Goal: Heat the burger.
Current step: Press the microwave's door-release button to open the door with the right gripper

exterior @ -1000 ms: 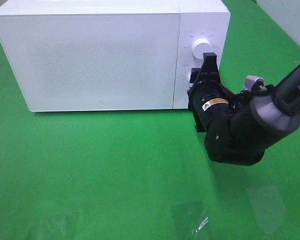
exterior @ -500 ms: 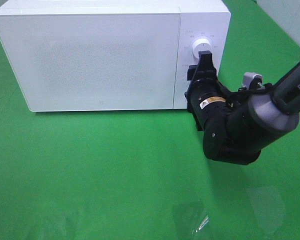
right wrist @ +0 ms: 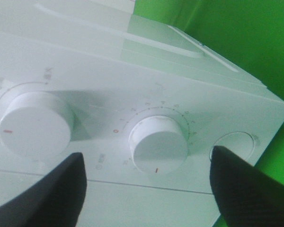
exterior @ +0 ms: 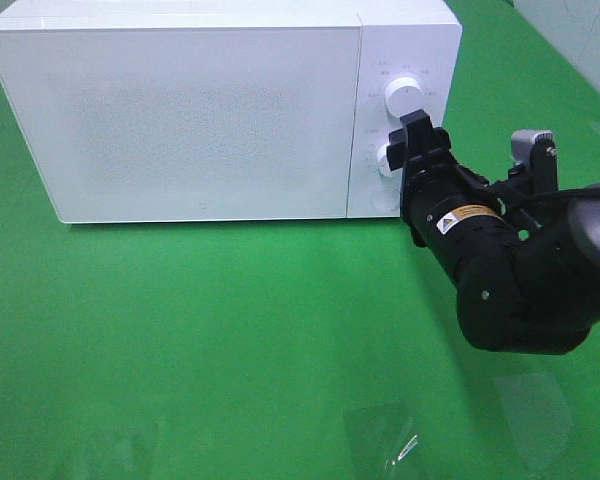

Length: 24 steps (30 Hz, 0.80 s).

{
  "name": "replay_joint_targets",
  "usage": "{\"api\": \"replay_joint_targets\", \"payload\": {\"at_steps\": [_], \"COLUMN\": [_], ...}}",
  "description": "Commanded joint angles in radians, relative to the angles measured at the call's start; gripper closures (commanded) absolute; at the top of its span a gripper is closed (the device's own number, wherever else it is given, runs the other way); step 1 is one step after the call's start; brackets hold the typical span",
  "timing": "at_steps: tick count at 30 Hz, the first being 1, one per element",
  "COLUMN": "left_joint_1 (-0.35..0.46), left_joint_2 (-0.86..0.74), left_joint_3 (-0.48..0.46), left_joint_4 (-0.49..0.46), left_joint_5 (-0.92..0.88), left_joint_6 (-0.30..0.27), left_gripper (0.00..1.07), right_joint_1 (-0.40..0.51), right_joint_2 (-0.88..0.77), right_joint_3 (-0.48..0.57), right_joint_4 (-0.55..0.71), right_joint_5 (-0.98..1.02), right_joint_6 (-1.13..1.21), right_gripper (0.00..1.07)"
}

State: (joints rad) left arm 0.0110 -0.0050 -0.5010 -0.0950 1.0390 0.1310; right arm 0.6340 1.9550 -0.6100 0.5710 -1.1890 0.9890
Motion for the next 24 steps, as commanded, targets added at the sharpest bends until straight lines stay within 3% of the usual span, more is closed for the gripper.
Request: {"api": "replay_joint_targets", "payload": {"at_steps": [1, 3, 5, 12, 19, 21, 24], "left_joint_1": [0.001, 0.001, 0.001, 0.001, 0.001, 0.001, 0.001], "left_joint_2": [-0.024, -0.024, -0.024, -0.024, -0.024, -0.024, -0.024], "left_joint_3": [0.003, 0.003, 0.003, 0.003, 0.003, 0.003, 0.003], "left_joint_4": [-0.001, -0.001, -0.001, -0.001, -0.001, -0.001, -0.001], "left_joint_5": [-0.001, -0.001, -0.001, -0.001, -0.001, -0.001, -0.001], "left_joint_6": [0.001, 0.001, 0.001, 0.001, 0.001, 0.001, 0.001], "left_gripper": [0.06, 0.06, 0.06, 0.06, 0.06, 0.06, 0.06], "right_joint_1": [-0.004, -0.004, -0.007, -0.012, -0.084, -0.139, -0.151], "right_joint_2": [-0.06, -0.082, -0.164, -0.294, -0.397, -0.497, -0.527], "right_joint_3": [0.025, 0.031, 0.039, 0.038, 0.037, 0.037, 0.037], "right_joint_4": [-0.02, -0.02, -0.034, -0.063, -0.194, -0.303, -0.326], "right_joint_5": [0.05, 0.077, 0.222, 0.435, 0.65, 0.805, 0.847], "right_joint_6": [-0.145, -0.213, -0.464, -0.825, -0.905, -0.951, -0.959], "right_gripper": [0.35, 0.35, 0.35, 0.35, 0.35, 0.31, 0.28]}}
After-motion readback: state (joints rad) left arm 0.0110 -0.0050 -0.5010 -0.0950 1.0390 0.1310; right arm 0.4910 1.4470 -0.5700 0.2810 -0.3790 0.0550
